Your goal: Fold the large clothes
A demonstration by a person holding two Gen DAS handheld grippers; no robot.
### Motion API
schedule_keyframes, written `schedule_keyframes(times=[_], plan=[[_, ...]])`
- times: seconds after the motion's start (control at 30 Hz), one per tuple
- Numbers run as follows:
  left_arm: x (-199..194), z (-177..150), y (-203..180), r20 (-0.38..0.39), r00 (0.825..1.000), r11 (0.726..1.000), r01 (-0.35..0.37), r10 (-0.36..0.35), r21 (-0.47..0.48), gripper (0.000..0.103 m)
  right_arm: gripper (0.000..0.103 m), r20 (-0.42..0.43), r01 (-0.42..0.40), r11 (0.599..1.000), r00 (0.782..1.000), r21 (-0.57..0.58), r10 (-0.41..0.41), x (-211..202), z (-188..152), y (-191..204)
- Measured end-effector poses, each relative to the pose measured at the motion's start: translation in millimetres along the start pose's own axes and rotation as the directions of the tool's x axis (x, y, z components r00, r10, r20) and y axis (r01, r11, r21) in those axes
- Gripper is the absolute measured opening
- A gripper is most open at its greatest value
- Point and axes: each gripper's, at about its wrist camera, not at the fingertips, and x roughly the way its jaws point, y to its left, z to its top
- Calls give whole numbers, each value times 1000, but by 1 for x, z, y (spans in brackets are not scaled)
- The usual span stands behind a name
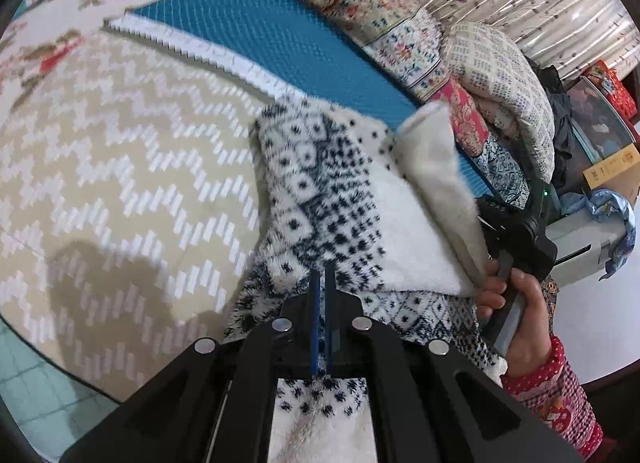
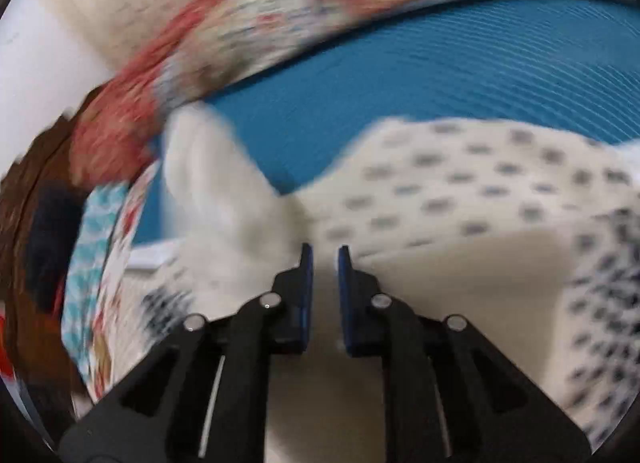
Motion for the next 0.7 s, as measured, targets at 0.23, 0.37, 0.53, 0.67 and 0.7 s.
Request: schedule_keyframes(times=[0.23, 0.37, 0.53, 0.67, 0.7], plan=[[25, -5, -11, -39, 999, 1000, 20, -20, 11, 102, 60, 114, 51, 957, 993, -287, -19, -39, -9, 42], [24, -4, -16, -38, 999, 1000, 22, -21, 21, 102, 65, 176, 109, 845, 984, -523, -18, -40, -17, 104], [15, -3, -13, -25, 999, 1000, 24, -24, 8, 102, 56, 78, 195, 771, 979, -606, -186, 34, -19, 125], [-1, -3, -6, -6, 1000, 1000, 24, -24, 9, 102, 7, -24, 126, 866, 987, -483, -157, 56, 1, 113], [-6, -2, -2, 4, 1000, 1000, 23, -23, 7, 102, 7, -10, 36, 893, 999, -449, -45, 35, 1, 118]])
